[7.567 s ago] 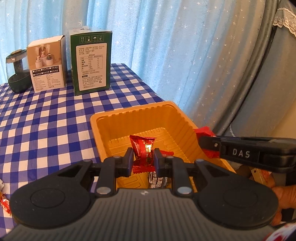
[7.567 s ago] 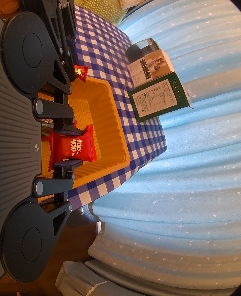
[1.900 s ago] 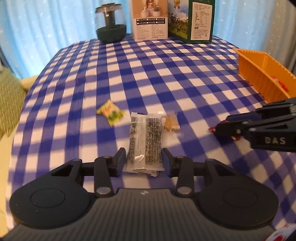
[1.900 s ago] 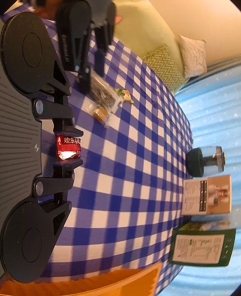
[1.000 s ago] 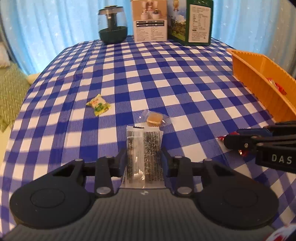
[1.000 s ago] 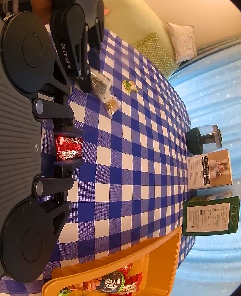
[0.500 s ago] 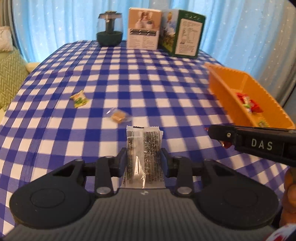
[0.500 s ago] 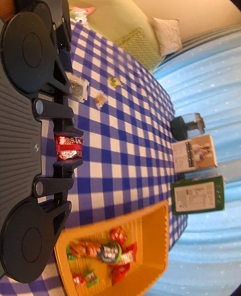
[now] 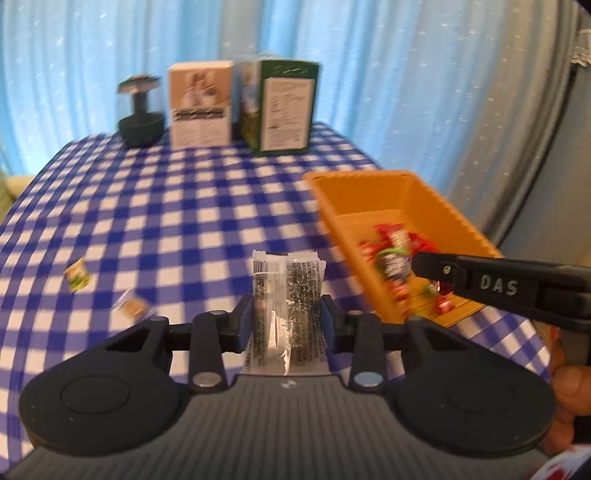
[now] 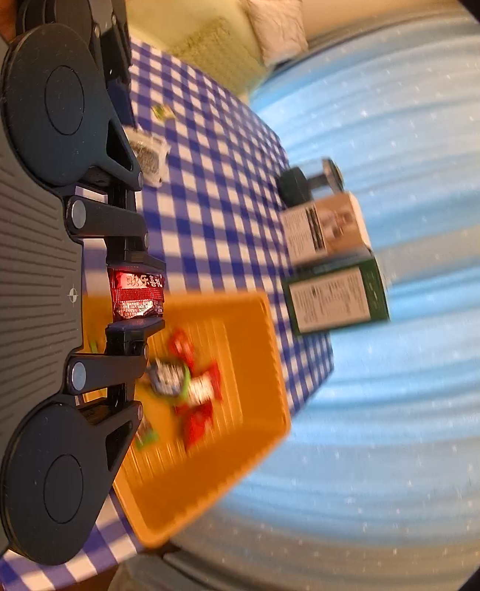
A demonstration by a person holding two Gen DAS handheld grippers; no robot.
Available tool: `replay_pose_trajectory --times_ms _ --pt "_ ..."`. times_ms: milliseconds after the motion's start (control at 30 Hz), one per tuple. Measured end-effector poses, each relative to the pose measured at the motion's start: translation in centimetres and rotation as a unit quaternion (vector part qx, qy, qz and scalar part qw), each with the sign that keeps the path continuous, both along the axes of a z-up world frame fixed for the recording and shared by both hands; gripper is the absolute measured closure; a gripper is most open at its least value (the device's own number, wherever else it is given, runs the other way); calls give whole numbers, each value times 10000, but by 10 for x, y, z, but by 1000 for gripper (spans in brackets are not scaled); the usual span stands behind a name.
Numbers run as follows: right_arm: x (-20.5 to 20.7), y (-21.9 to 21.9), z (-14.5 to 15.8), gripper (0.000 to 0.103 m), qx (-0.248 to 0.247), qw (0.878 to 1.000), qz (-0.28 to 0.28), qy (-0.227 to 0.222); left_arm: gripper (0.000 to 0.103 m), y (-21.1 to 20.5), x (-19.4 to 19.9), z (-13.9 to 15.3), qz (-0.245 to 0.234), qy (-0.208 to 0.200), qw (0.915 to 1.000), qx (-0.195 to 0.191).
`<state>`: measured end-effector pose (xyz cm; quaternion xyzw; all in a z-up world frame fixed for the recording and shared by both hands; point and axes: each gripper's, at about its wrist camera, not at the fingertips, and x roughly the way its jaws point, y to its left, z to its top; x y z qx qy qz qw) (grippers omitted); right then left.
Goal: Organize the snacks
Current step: 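Carry the red candy and clear bar over the orange tray with both tools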
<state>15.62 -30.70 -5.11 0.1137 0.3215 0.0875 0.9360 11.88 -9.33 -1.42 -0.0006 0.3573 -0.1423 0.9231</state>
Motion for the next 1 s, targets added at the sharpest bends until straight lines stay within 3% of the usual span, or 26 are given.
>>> replay_pose_trajectory --times_ms 467,1000 --pt "19 -81 2 77 -43 9983 -521 248 69 -84 23 10 -586 -8 9982 -87" --pt "42 -101 -4 77 -79 9973 -628 365 69 -113 51 -3 -797 166 9967 -14"
